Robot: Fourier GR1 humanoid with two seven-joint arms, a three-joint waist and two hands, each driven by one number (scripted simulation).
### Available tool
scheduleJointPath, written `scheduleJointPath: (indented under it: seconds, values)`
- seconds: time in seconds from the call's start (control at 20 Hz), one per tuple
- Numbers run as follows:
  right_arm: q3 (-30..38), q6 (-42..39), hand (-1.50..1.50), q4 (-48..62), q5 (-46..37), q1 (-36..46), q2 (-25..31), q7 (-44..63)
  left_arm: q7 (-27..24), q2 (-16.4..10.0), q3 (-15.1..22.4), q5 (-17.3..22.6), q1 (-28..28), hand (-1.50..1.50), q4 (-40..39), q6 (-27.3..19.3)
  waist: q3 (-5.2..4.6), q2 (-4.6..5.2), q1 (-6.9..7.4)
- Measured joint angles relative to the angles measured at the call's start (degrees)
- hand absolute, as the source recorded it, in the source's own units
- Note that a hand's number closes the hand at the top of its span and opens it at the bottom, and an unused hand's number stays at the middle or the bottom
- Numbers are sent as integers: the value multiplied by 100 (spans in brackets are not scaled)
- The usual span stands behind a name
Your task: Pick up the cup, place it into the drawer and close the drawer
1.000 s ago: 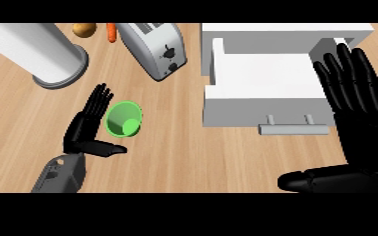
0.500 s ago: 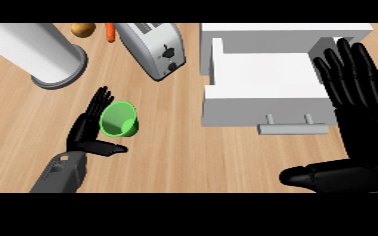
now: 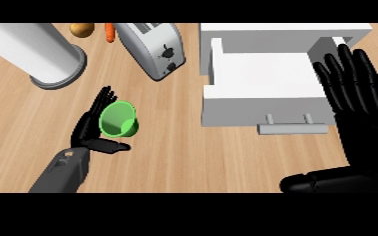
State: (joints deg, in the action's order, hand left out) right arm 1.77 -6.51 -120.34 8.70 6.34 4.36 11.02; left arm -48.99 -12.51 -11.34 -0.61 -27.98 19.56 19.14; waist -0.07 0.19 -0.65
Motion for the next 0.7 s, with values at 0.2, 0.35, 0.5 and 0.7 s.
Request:
scheduleJointPath:
  seconds: [0.2,0.35,0.5,0.7]
  values:
    - [-45,11,-150,79,-75,40,-12,-18,-60,58,-41,46,-86,-150,-169,20,0,5,-4]
    - [-26,-42,-150,147,-44,44,1,-96,-66,74,-94,86,-229,-150,-368,60,-3,12,-24]
    - [-40,-24,-150,46,-43,-14,-7,-37,-40,78,-109,121,-291,-150,-467,207,-3,12,-33]
    - [-23,-18,-150,38,-19,-3,-9,-21,41,50,-114,179,-303,-150,-553,538,-6,20,-43]
